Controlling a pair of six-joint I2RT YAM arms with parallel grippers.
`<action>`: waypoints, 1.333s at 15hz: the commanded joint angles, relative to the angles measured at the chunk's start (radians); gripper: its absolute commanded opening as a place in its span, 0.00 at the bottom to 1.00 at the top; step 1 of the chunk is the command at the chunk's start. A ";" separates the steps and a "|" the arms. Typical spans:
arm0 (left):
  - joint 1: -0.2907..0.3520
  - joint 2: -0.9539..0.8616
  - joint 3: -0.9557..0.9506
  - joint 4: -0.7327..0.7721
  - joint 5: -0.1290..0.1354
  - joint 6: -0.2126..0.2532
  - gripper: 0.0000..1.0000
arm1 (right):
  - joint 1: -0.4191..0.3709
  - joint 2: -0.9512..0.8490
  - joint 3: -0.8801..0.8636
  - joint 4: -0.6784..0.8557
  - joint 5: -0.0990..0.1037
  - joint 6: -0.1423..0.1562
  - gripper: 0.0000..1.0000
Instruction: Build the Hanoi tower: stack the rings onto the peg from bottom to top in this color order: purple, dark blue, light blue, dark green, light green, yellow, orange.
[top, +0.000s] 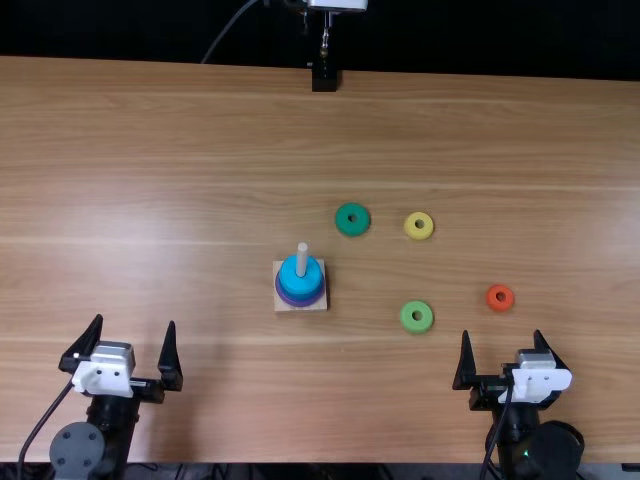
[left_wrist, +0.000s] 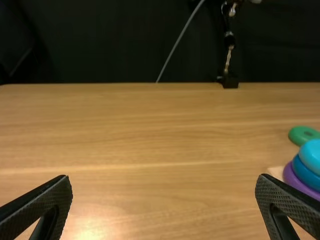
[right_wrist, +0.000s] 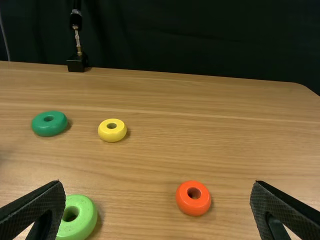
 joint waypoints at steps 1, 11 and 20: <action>-0.005 -0.031 -0.032 -0.020 -0.019 0.011 1.00 | -0.004 -0.019 -0.050 -0.065 0.009 -0.004 1.00; 0.003 -0.042 -0.032 -0.385 -0.021 0.011 1.00 | -0.004 -0.019 -0.050 -0.065 0.009 -0.004 1.00; 0.001 -0.042 -0.032 -0.386 -0.008 0.016 1.00 | -0.004 -0.019 -0.050 -0.065 0.009 -0.004 1.00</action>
